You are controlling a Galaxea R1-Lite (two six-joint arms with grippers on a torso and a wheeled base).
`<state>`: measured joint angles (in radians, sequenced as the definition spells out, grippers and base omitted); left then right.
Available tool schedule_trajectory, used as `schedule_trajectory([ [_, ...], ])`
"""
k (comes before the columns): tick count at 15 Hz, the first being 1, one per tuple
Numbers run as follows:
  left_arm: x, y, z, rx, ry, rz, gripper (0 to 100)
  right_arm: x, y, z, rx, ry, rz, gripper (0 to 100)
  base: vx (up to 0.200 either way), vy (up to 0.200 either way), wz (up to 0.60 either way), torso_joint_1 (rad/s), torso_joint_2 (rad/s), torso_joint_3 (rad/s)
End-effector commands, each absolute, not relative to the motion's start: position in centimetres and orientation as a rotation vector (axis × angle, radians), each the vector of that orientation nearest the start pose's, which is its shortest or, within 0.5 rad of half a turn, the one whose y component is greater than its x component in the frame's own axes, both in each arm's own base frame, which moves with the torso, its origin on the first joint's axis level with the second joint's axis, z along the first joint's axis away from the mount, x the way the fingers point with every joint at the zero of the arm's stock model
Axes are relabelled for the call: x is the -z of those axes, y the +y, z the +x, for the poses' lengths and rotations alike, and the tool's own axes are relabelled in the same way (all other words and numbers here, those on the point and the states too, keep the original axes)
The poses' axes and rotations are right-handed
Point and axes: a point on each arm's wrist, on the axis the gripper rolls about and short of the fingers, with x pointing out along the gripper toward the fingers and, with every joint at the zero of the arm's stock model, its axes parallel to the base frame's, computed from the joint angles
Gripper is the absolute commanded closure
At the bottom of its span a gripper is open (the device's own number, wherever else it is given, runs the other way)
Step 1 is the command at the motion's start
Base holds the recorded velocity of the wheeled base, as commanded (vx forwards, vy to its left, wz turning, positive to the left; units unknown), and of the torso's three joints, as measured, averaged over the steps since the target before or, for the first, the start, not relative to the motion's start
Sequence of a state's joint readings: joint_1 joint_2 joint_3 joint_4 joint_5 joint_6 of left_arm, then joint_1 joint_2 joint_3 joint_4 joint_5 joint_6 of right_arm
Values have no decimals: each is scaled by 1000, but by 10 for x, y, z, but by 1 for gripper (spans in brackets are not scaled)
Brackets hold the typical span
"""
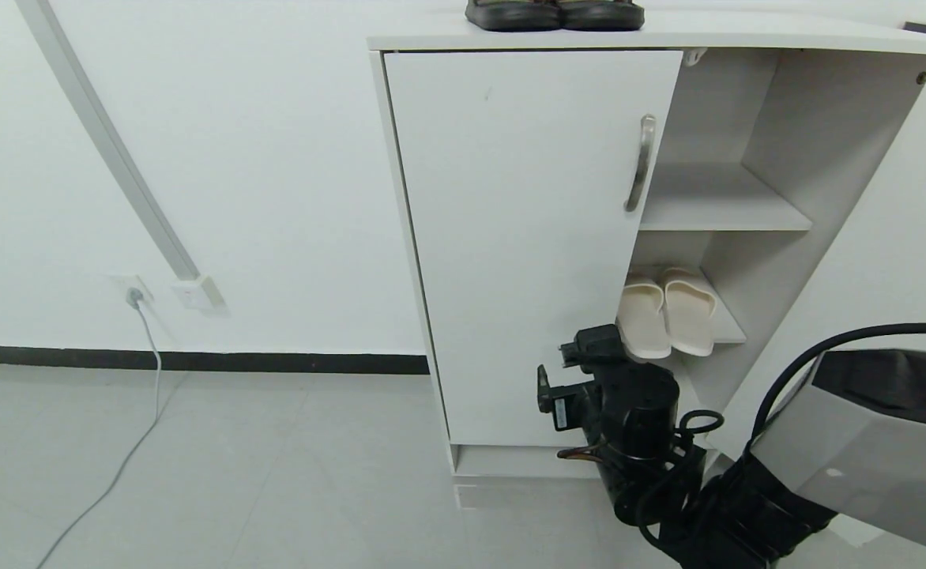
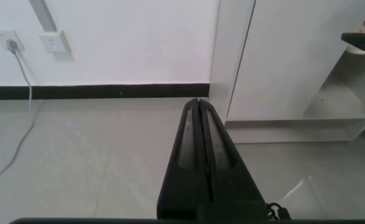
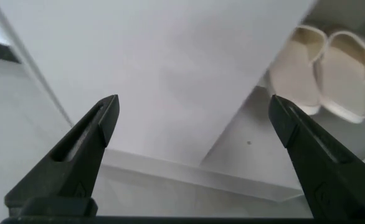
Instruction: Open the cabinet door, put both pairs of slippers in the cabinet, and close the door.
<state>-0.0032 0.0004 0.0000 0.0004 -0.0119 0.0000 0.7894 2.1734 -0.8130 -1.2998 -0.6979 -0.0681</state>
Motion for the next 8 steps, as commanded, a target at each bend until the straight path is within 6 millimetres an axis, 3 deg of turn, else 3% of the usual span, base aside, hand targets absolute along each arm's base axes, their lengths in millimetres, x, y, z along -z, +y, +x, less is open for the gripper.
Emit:
schedule_trajectory([
  [1,-76,0,-23,15,2,0,100,-85,254,275,-100,35,-113,0,0,0,0,0,0,0],
  [8,-76,0,-23,17,2,0,100,-76,252,275,-123,31,-147,0,0,0,0,0,0,0],
])
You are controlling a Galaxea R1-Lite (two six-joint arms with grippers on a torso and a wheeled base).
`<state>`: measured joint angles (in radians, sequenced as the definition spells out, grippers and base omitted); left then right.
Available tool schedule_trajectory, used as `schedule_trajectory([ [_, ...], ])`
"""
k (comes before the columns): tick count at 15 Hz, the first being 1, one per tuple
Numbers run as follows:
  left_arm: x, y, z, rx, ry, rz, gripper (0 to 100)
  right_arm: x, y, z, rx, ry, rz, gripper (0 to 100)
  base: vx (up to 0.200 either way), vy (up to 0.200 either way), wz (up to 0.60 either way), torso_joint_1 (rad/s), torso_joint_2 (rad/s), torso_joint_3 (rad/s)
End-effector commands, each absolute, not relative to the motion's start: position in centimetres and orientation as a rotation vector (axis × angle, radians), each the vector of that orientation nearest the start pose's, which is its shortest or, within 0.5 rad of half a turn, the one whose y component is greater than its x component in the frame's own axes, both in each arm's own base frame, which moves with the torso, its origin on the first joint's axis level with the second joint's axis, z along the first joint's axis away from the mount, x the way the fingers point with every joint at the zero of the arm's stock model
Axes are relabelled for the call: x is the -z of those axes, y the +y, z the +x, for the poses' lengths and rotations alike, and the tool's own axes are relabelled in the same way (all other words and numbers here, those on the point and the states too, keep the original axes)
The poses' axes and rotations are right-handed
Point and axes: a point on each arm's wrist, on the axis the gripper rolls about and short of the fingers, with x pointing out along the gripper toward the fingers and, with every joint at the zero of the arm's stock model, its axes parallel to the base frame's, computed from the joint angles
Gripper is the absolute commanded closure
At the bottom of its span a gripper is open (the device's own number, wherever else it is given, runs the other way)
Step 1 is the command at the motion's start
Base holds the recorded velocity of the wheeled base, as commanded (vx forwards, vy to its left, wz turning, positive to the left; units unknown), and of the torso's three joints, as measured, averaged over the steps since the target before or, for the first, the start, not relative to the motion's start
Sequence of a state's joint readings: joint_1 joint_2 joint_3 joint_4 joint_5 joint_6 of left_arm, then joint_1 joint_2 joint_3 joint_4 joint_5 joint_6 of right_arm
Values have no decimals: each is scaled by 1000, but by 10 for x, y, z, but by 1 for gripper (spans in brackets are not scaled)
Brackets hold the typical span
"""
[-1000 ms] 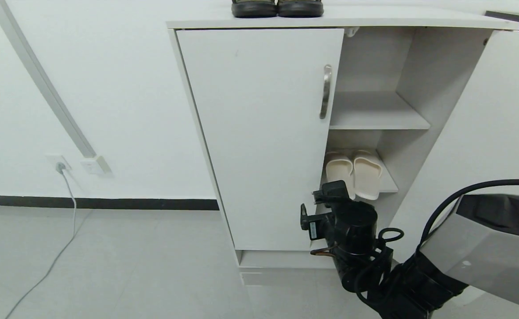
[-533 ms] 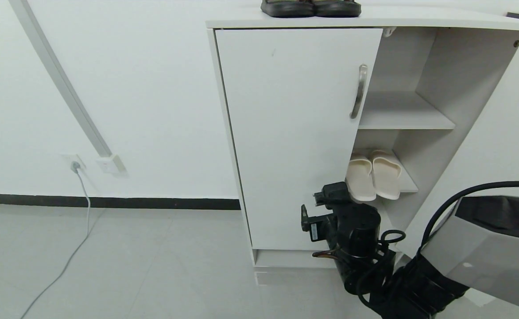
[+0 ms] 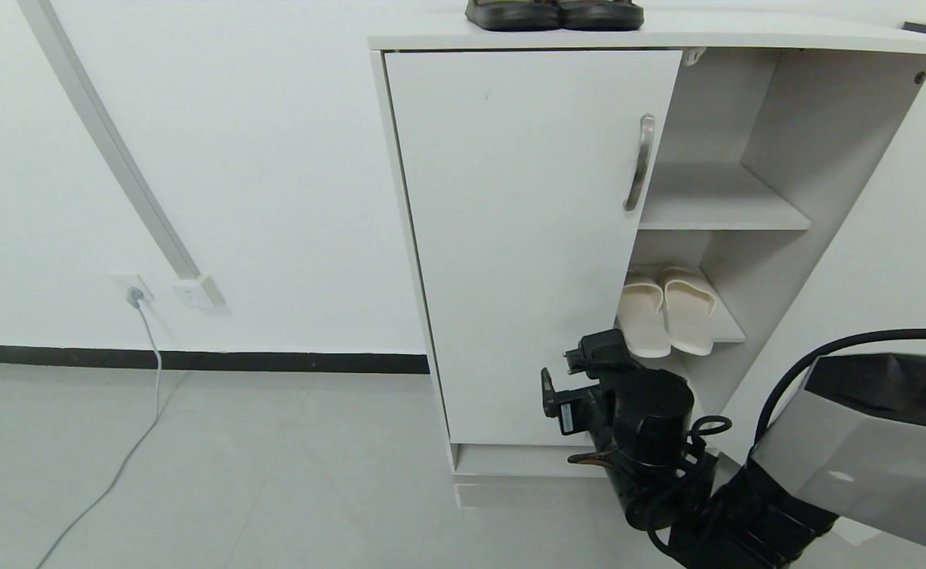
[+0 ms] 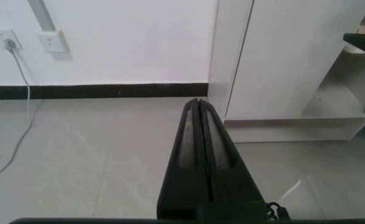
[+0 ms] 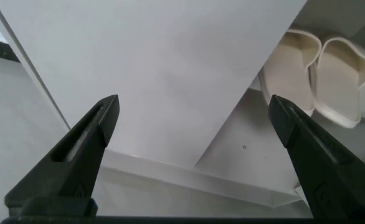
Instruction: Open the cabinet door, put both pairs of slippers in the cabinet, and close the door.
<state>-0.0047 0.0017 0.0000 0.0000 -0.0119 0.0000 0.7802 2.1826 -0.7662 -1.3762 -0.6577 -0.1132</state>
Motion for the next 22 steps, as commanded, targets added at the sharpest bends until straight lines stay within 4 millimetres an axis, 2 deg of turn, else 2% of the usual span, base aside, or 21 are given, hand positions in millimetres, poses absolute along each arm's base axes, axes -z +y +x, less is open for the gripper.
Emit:
schedule_trajectory([
  [1,-76,0,-23,15,2,0,100,-75,252,275,-123,34,-149,0,0,0,0,0,0,0],
  [5,-76,0,-23,17,2,0,100,-73,251,277,-116,37,-156,0,0,0,0,0,0,0],
  [9,-76,0,-23,15,2,0,100,-74,250,277,-114,36,-155,0,0,0,0,16,-210,-301],
  [22,-76,0,-23,17,2,0,100,-72,250,277,-113,42,-160,0,0,0,0,115,-490,-337],
])
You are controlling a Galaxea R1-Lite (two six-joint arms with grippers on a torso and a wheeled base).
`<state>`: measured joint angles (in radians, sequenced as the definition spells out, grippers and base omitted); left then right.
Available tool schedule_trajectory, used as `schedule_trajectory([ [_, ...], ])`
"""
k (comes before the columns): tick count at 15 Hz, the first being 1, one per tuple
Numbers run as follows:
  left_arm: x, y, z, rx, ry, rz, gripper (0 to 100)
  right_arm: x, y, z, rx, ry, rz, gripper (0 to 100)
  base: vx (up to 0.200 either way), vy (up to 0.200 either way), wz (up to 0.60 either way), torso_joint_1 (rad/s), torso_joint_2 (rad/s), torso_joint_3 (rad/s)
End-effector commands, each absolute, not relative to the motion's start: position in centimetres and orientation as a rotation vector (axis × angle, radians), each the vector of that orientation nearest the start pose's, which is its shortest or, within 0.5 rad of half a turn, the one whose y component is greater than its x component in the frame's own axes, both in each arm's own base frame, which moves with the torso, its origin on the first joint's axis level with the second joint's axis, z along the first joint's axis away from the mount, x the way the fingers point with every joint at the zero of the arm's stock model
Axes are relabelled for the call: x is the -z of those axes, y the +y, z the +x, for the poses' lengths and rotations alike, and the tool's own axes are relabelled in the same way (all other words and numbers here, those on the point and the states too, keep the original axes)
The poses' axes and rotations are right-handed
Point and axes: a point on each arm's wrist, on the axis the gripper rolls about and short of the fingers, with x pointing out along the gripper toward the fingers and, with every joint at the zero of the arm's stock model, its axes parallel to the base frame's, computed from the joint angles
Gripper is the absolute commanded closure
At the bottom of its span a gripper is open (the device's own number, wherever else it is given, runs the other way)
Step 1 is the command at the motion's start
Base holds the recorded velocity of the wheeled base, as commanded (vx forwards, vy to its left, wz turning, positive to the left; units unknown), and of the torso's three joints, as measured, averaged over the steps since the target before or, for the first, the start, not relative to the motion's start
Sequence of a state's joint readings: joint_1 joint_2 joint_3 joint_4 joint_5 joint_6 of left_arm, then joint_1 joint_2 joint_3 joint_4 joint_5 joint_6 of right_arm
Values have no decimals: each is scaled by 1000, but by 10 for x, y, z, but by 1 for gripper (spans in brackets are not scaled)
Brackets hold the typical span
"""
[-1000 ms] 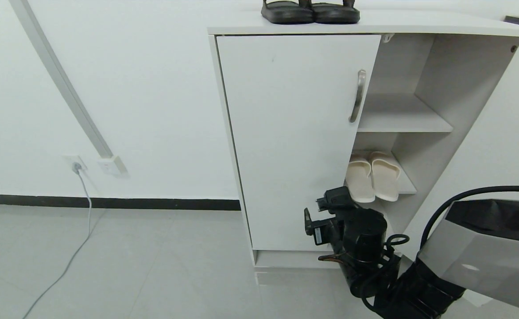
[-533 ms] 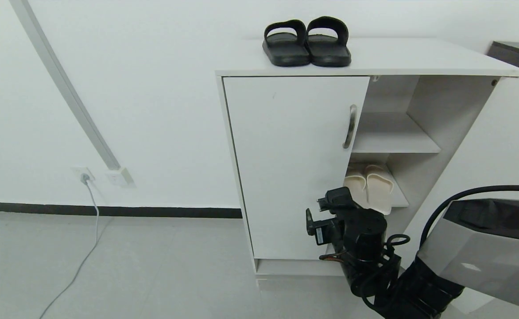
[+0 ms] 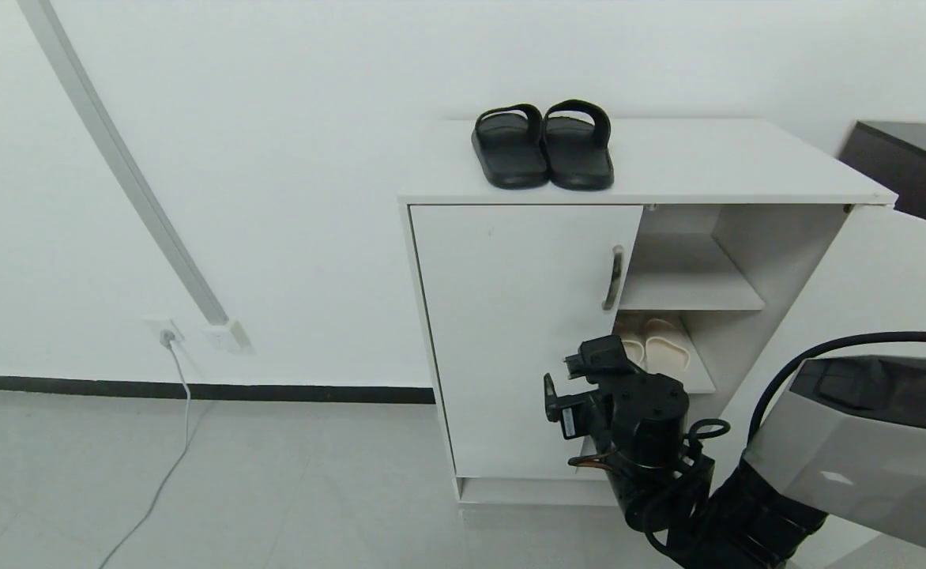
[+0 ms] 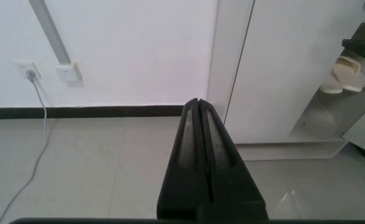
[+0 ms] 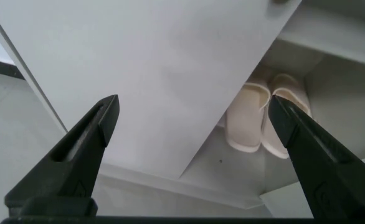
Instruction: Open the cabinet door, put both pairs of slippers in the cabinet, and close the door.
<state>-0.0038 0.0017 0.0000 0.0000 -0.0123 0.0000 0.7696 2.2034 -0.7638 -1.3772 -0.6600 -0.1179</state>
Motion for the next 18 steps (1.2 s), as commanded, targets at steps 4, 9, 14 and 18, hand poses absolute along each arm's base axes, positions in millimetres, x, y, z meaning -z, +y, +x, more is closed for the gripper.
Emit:
schedule_trajectory([
  [4,-76,0,-23,17,2,0,100,-72,250,277,-113,42,-160,0,0,0,0,185,-487,-310],
  [9,-76,0,-23,17,2,0,100,-71,250,276,-115,44,-162,0,0,0,0,215,-522,-309],
  [14,-76,0,-23,15,2,0,100,-71,249,277,-115,45,-159,0,0,0,0,245,-563,-325],
  [18,-76,0,-23,15,2,0,100,-72,250,277,-141,40,-162,0,0,0,0,161,-373,-203],
])
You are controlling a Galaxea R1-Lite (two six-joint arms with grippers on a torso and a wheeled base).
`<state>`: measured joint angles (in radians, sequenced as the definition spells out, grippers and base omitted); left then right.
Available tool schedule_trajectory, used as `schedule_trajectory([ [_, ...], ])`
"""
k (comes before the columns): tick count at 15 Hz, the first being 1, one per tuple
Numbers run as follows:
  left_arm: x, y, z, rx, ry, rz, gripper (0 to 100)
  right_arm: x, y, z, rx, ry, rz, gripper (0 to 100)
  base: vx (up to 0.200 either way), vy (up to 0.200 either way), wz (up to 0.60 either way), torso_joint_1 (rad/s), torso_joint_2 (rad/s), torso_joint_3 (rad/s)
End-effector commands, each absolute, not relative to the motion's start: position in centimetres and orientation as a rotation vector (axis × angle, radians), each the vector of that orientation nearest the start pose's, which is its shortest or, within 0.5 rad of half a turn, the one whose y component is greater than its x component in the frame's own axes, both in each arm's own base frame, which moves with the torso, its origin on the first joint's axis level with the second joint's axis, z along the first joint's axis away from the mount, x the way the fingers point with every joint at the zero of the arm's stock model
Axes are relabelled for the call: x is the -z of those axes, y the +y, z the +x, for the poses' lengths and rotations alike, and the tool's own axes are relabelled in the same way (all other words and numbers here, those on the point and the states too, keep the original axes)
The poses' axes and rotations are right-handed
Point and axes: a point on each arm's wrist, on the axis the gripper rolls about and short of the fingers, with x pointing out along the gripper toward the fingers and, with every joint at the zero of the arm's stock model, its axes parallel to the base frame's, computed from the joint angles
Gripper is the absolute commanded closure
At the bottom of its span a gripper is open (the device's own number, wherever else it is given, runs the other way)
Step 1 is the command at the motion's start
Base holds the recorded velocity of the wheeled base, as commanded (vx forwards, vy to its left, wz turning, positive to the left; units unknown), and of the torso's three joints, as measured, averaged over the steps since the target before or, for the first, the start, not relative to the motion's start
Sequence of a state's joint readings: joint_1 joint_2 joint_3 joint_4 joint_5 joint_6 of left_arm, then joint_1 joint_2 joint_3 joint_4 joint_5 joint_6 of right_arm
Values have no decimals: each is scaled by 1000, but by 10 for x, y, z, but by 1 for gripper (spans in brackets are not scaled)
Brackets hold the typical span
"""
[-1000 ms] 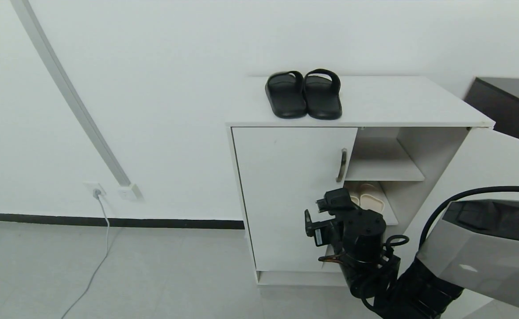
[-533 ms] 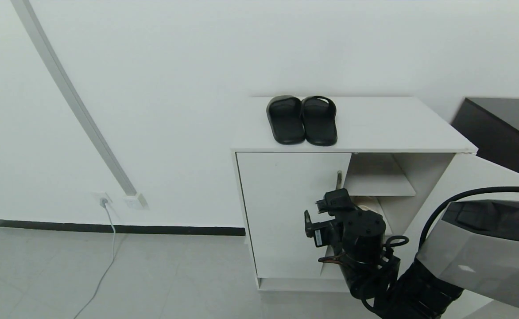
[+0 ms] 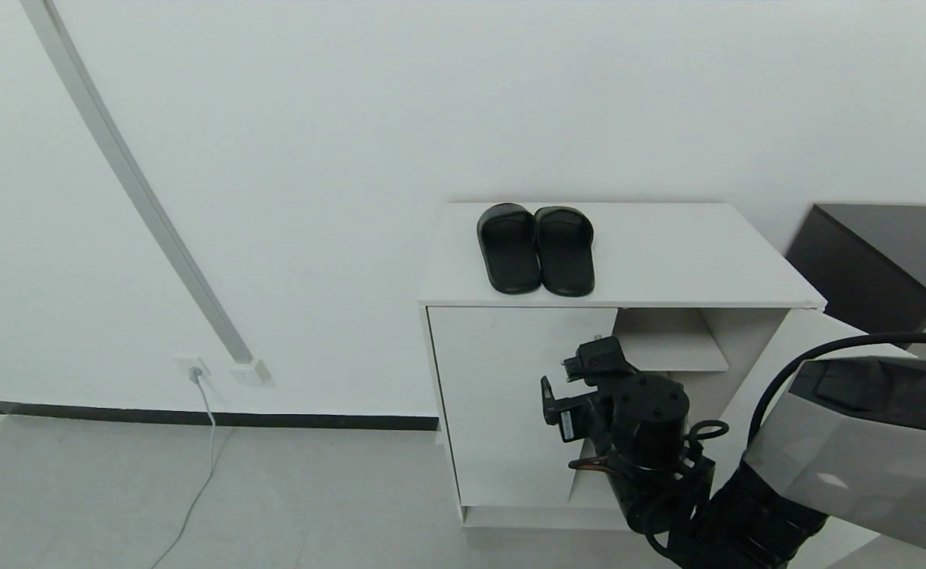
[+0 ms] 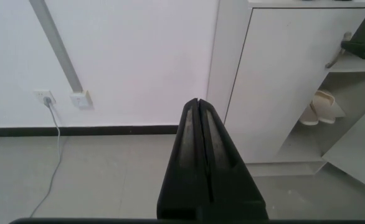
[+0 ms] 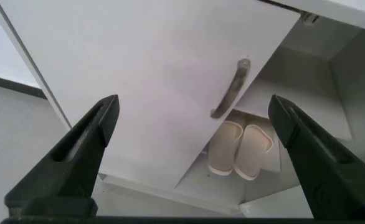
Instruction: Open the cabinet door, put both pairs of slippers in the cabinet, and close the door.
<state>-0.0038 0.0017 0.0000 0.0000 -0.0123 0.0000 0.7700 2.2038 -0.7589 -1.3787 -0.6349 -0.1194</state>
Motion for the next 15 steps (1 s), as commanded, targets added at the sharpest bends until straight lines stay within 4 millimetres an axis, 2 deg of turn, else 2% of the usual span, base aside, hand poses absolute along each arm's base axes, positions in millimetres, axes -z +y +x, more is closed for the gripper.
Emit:
schedule_trajectory([
  [1,-76,0,-23,17,2,0,100,-76,252,277,-133,26,-172,0,0,0,0,41,-56,-41],
  [4,-76,0,-23,15,2,0,100,-111,261,285,-144,-33,-136,0,0,0,0,0,0,0],
  [9,-76,0,-23,18,1,18,100,-195,280,297,-143,131,-16,0,0,0,0,0,0,0],
  [10,-76,0,-23,18,1,28,100,-201,281,298,-141,138,-1,0,0,0,0,0,0,0],
  [11,-76,0,-23,17,1,29,100,-219,284,301,-126,152,30,0,0,0,0,0,0,0],
  [13,-76,0,-23,18,1,29,100,-234,289,306,-118,124,51,0,0,0,0,0,0,0],
  [15,-76,0,-23,18,1,29,100,-230,294,312,-92,122,46,0,0,0,0,0,0,0],
])
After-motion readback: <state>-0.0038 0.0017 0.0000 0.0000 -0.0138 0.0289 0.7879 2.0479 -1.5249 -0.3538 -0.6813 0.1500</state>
